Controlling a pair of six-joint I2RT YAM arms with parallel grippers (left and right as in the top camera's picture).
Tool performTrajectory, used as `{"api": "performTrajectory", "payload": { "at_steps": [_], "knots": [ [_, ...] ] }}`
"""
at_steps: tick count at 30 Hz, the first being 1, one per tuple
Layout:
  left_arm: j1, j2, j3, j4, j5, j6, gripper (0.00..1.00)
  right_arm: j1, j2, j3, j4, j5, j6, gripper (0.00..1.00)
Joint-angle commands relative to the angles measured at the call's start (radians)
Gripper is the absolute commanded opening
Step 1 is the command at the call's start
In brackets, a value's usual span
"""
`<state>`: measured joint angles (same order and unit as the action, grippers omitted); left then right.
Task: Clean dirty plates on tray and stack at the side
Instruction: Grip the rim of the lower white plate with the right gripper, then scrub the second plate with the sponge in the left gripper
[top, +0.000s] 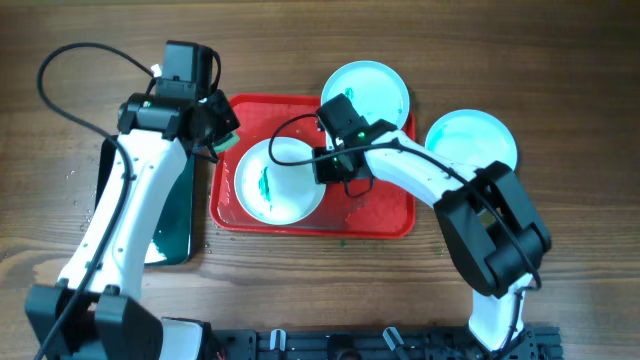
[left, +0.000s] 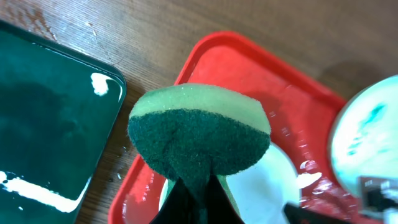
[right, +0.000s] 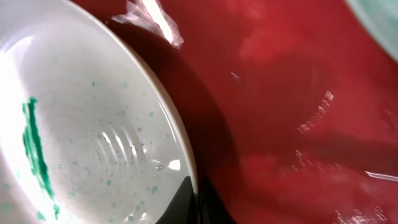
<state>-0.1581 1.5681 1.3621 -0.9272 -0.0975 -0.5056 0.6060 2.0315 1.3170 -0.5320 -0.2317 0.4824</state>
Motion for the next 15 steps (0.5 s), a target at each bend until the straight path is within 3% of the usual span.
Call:
{"api": "performTrajectory", "payload": {
  "at_steps": [1, 7, 15],
  "knots": [
    [-0.004, 0.079, -0.008, -0.005, 0.011, 0.136, 0.04, -0.010, 0.055, 0.061, -0.023, -0.055, -0.006, 0.04],
    [-0.004, 0.239, -0.008, 0.000, 0.089, 0.267, 0.04, -0.037, 0.059, 0.062, -0.014, -0.070, 0.005, 0.04],
    [-0.031, 0.357, -0.008, 0.007, 0.198, 0.305, 0.04, -0.071, 0.114, 0.063, 0.054, -0.193, -0.037, 0.04]
  ]
}}
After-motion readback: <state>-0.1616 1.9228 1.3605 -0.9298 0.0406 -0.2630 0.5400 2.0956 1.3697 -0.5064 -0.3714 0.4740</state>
